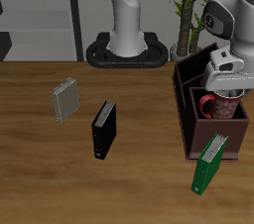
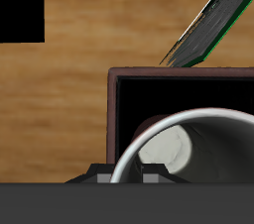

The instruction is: Place the red mug into the left desk caddy's right compartment

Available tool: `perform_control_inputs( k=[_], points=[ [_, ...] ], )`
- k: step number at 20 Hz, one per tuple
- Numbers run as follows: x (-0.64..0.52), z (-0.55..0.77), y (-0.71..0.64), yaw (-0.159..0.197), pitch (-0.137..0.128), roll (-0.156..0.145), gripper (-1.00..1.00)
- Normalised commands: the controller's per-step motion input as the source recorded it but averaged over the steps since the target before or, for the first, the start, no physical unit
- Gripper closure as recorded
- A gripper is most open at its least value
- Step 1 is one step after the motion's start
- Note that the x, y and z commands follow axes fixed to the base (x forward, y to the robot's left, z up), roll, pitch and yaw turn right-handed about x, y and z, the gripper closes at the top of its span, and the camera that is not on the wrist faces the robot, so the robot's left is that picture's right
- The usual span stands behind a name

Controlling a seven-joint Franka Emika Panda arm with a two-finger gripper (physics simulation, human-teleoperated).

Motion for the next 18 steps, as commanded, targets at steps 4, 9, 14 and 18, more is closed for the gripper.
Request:
perform_control_inputs(
  k=[4,9,14,18],
  points=[
    [0.15,-0.41,0.01,0.021,0.056,-0.009,1.0],
    [0.14,-0.24,-0.11,0.006,0.044,-0.02,1.0],
    [0.0,0.08,-0.12,-0.032,-0.014,0.006,1.0],
    [0.05,-0.14,-0.14,-0.034,0.04,0.007,1.0]
  ],
)
